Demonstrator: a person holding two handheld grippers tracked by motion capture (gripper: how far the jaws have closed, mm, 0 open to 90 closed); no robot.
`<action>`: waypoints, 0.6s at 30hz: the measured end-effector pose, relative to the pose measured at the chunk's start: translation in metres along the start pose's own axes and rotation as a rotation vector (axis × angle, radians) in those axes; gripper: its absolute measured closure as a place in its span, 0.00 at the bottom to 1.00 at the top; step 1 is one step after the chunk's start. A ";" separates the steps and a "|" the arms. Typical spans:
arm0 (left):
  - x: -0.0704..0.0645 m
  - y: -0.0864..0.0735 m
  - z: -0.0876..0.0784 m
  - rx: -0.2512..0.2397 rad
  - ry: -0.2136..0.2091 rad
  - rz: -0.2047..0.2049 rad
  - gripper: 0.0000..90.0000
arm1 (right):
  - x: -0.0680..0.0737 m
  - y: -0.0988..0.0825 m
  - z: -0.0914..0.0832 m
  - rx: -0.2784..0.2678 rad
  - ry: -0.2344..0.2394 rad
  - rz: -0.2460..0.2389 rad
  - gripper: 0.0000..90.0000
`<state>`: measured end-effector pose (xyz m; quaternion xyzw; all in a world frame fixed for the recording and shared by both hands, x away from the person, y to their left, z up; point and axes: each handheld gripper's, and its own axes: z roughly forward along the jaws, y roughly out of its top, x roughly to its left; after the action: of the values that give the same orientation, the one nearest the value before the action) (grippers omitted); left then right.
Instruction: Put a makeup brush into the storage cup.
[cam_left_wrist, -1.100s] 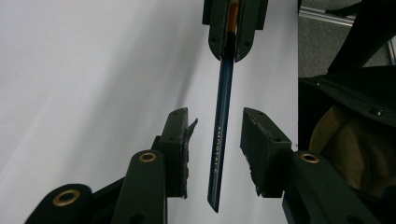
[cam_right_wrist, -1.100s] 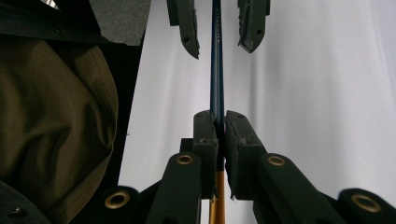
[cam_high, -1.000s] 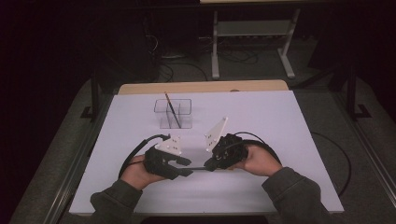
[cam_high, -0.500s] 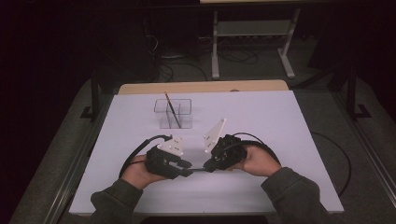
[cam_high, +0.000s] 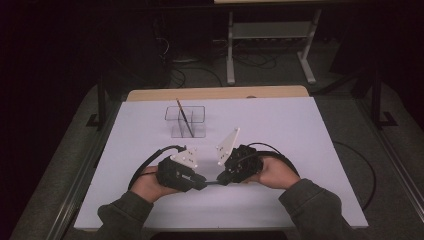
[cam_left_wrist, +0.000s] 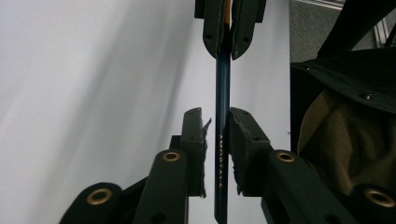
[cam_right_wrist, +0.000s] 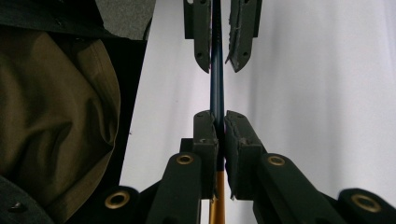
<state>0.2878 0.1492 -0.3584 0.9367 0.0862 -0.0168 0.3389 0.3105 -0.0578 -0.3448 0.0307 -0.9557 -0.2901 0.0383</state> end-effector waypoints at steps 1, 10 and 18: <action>0.000 0.000 0.000 0.001 -0.001 0.000 0.85 | 0.000 0.000 0.000 0.001 0.000 -0.005 0.92; -0.001 0.000 0.001 0.006 -0.023 0.007 0.93 | -0.001 0.002 0.001 0.006 -0.002 -0.021 0.92; -0.001 -0.001 -0.001 0.002 -0.018 0.023 0.94 | 0.001 0.001 0.002 -0.003 -0.012 -0.030 0.88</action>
<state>0.2863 0.1507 -0.3582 0.9378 0.0724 -0.0216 0.3388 0.3098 -0.0563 -0.3459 0.0430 -0.9549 -0.2923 0.0282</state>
